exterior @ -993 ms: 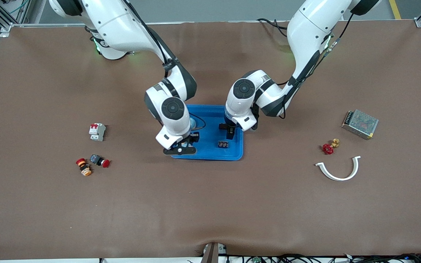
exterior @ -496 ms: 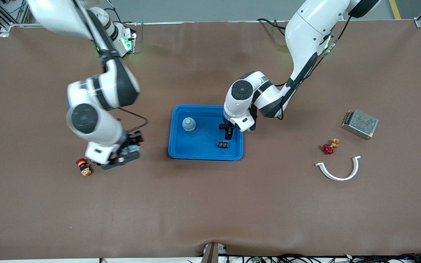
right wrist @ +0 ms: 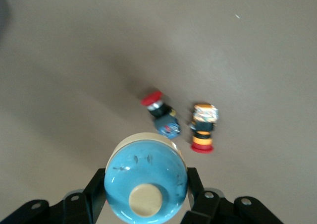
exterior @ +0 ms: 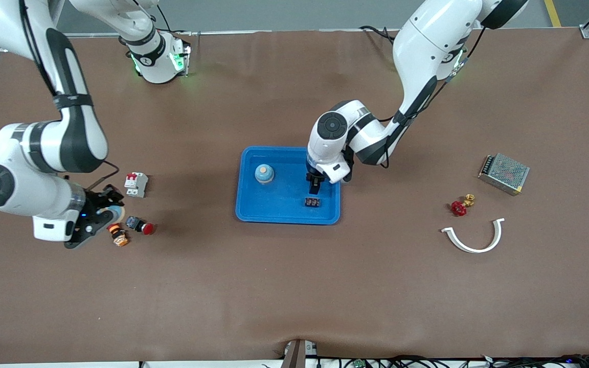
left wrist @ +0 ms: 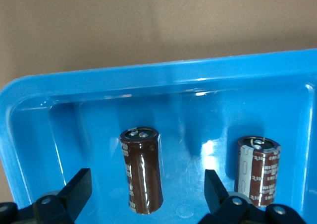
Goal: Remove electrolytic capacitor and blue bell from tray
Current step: 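Carry the dome with the right gripper while the left gripper lowers onto a capacitor, then set the dome on the table while the left gripper lifts the capacitor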
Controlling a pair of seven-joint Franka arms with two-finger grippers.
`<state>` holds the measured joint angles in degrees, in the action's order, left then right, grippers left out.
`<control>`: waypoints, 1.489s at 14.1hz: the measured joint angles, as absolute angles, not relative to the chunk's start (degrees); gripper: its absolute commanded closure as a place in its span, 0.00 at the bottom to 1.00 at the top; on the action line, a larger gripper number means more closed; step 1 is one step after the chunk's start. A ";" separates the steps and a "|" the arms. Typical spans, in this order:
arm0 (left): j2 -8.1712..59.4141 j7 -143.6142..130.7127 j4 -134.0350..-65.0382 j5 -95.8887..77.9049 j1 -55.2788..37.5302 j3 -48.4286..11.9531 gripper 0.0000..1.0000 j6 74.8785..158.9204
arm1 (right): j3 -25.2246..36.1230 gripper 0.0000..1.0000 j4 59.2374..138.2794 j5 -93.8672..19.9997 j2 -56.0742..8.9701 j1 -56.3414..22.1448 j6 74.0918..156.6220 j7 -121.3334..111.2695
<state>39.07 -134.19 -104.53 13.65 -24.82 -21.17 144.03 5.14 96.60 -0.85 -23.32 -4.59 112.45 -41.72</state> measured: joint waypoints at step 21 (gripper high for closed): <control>39.41 -134.27 -103.29 20.60 -27.16 -20.66 1.00 141.64 | 5.07 0.64 126.05 -0.85 -21.51 11.55 148.96 -69.06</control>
<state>39.41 -134.27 -103.29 20.60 -27.16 -20.66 141.64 5.07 126.05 -0.85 -21.51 11.55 148.96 -69.06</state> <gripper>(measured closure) 0.674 0.317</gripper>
